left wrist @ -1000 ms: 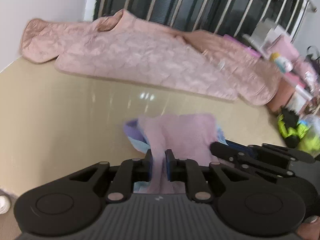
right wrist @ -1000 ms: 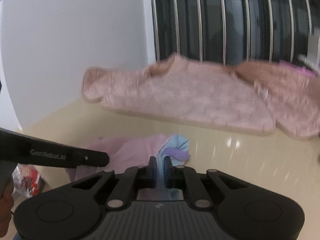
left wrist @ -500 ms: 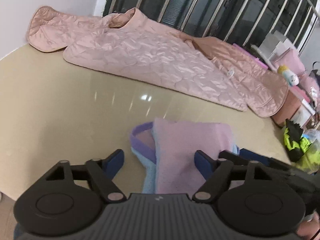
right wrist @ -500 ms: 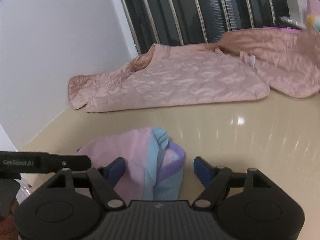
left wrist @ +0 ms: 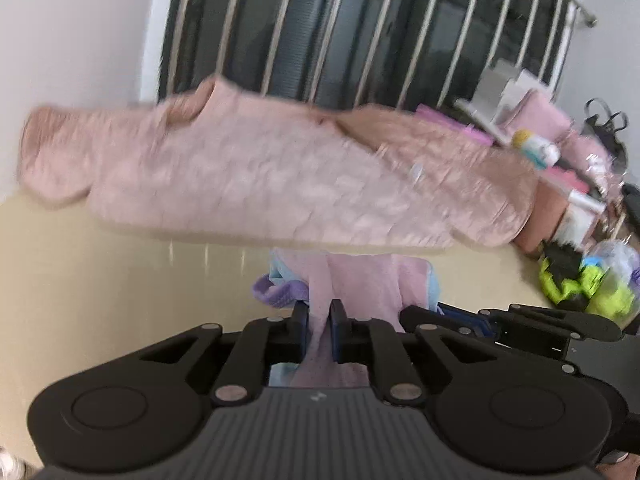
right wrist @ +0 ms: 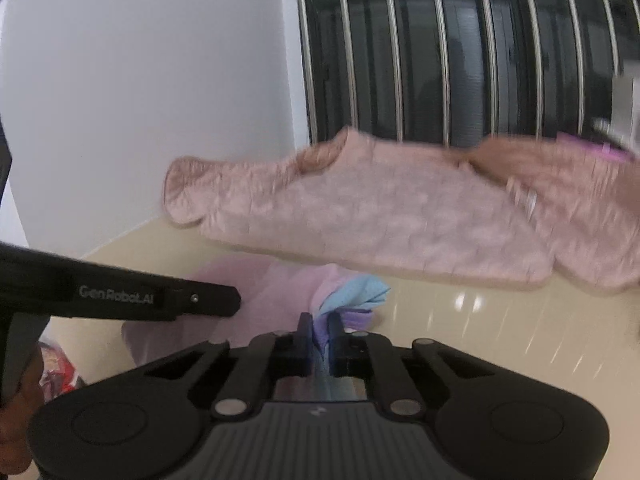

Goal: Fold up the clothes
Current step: 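Carry the folded bundle with both grippers onto the pink quilted blanket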

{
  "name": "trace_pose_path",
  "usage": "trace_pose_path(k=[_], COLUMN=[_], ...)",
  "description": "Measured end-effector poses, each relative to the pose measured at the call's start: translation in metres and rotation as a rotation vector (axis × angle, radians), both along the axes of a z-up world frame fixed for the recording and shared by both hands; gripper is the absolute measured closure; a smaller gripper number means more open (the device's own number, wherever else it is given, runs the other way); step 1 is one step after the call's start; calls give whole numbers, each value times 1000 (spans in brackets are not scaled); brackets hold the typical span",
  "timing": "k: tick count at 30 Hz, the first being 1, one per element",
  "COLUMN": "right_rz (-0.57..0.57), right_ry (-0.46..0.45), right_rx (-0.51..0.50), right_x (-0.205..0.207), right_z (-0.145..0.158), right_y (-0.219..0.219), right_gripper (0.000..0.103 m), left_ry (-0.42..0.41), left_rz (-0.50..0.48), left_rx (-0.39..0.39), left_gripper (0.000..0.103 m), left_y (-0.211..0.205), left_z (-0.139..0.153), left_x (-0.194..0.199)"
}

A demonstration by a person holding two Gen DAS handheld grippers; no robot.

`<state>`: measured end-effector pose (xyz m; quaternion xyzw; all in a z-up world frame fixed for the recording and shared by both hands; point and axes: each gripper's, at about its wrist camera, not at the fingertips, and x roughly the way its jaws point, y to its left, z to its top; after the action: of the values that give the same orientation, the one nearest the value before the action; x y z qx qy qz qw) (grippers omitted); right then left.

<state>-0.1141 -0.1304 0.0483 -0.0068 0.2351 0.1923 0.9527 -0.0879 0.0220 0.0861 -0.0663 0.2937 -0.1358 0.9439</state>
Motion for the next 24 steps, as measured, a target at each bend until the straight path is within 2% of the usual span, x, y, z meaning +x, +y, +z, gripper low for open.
trace_pose_path(k=[7,10,16,21,24], right_rz=[-18,-34,-97,-129,-144], right_ry=[-138,-173,-229,-260,-263], right_rx=[-29,-63,-85,-95,-102], right_x=[12,33,89,153,196], right_z=[63,84,129,150,149], right_y=[-27,-43,-77,-100,-111], right_gripper=[96,96,96,96,96], left_ry=[-121,-182,-231,-251,-243], left_rz=[-78,-112,-162,-169,-154], left_rx=[-37,-42,-94,-130,-159], left_gripper=[93,93,93,93,93], left_y=[-27,-49,-98,-128,-126], left_z=[58,83,127,144,134], left_x=[23,42,101,161,211])
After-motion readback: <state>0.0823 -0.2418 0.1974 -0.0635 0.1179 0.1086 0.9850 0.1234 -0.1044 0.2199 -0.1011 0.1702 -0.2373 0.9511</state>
